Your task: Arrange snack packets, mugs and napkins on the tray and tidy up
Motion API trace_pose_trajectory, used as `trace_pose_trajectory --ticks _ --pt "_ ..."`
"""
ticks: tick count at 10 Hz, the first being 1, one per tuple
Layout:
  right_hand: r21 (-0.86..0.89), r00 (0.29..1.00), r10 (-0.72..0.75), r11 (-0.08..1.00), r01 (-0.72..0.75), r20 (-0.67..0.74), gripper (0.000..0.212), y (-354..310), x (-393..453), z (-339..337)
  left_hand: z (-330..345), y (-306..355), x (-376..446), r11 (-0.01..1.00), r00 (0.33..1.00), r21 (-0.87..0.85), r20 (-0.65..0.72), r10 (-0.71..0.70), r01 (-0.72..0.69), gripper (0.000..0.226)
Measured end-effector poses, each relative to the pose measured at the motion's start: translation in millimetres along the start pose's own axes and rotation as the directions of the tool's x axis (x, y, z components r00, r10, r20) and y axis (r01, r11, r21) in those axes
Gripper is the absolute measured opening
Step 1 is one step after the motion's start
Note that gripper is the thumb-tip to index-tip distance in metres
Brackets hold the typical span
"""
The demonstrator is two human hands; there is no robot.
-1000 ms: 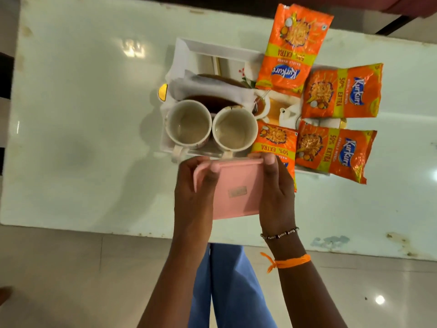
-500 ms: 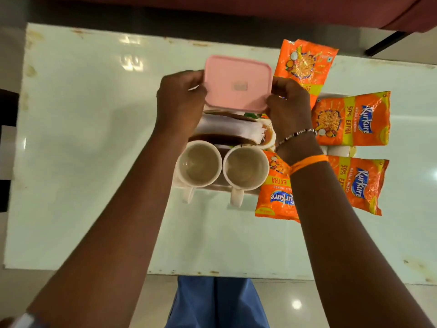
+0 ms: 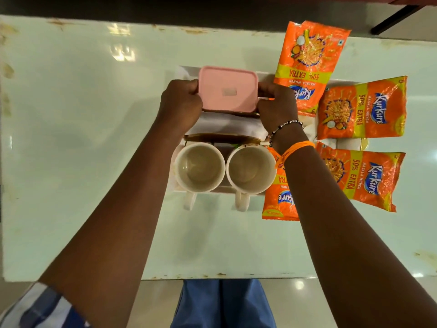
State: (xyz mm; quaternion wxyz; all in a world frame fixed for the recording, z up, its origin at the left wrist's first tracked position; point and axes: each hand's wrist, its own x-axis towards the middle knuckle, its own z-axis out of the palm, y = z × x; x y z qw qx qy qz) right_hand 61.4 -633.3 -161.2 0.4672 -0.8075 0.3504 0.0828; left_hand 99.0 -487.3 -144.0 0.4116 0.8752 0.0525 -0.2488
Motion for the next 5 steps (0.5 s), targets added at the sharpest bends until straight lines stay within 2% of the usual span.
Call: trace_pose_trajectory --ticks 2,3,4,5 --pt "0.005 0.999 -0.031 1.000 0.030 0.030 0.044 1 -2 -2 5 -5 0 0.999 0.999 0.046 0.027 -0.029 0.028 0.036" --pt "-0.022 0.998 -0.061 0.998 0.061 0.013 0.040 6 -10 -9 10 -5 -10 0.988 1.000 0.154 -0.031 0.002 0.003 0.046" --pt "-0.028 0.985 -0.164 0.986 0.162 -0.062 0.037 11 -29 -21 14 -2 -31 0.972 0.979 0.196 -0.129 0.158 -0.131 0.051" --pt "-0.145 0.943 -0.312 0.945 0.294 -0.120 0.040 18 -63 -32 26 5 -66 0.901 0.922 0.313 -0.149 0.358 -0.300 0.052"
